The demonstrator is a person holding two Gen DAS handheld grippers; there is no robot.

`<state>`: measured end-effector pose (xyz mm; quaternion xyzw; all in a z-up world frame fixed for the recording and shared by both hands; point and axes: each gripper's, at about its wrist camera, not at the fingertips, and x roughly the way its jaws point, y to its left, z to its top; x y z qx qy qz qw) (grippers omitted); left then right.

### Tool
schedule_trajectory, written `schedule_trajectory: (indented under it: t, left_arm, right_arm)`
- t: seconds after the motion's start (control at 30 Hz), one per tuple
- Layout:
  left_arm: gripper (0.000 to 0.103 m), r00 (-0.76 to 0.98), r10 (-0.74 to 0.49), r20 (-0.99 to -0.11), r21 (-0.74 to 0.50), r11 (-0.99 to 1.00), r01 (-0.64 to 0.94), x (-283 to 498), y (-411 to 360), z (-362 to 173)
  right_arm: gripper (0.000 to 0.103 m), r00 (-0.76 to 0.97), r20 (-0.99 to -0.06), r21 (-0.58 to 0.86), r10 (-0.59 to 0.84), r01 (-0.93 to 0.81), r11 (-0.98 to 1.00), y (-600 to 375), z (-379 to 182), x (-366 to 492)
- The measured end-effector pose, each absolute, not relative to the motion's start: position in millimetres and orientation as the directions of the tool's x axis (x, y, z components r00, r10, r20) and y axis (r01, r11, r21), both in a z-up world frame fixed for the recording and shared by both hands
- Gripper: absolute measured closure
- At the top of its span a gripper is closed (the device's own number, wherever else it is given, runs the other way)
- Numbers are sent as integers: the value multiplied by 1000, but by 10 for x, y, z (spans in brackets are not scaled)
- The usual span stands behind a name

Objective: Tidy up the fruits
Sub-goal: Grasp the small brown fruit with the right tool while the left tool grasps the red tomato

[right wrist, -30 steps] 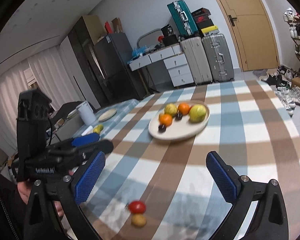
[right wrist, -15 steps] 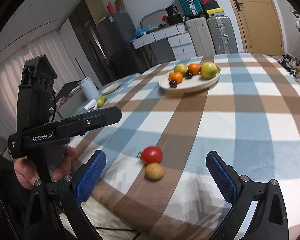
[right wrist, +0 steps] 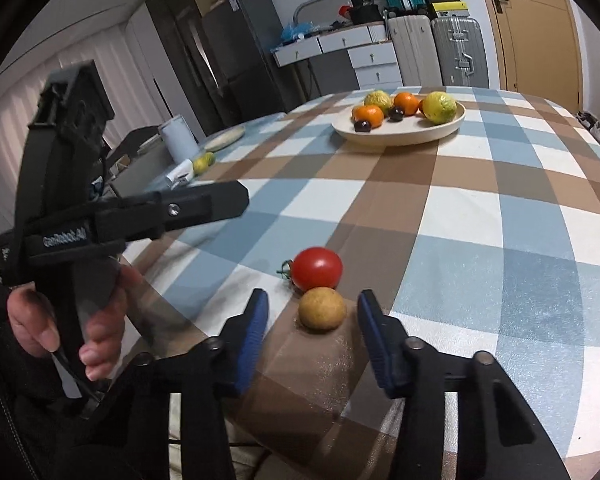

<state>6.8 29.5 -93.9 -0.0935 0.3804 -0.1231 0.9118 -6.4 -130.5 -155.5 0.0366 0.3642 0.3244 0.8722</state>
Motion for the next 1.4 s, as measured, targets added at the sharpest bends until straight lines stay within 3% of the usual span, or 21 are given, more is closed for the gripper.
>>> schedule_trajectory:
  t: [0.13, 0.4, 0.8, 0.97, 1.17, 1.27, 1.33, 1.4]
  left_arm:
    - [1, 679, -295, -672, -261, 953, 155, 78, 290, -946]
    - [1, 666, -310, -679, -269, 948, 167, 148, 265, -961]
    - [2, 586, -378, -717, -281, 926, 254, 186, -15, -1083]
    - [17, 545, -376, -750, -240, 922, 305, 204, -213, -1148]
    - [42, 486, -424, -765, -269, 894, 358, 236, -329, -1217]
    - [57, 458, -436, -775, -272, 884, 381, 252, -381, -1251]
    - [76, 442, -442, -780, -282, 880, 383, 272, -382, -1277]
    - [76, 431, -458, -778, -304, 874, 380, 296, -362, -1294]
  right_arm:
    - [76, 512, -627, 327, 588, -512, 794, -1341, -1616, 8]
    - [76, 491, -603, 381, 629, -516, 767, -1450, -1611, 16]
    - [76, 596, -550, 374, 584, -450, 811, -1754, -1496, 33]
    - [76, 632, -536, 363, 560, -427, 828, -1881, -1437, 78]
    - [76, 656, -523, 369, 544, -401, 838, -2023, -1405, 126]
    - [76, 657, -518, 385, 548, -393, 835, -2061, -1417, 148]
    - [76, 656, -515, 390, 552, -394, 832, -2067, -1422, 148]
    - [76, 657, -511, 390, 554, -397, 831, -2065, -1421, 150]
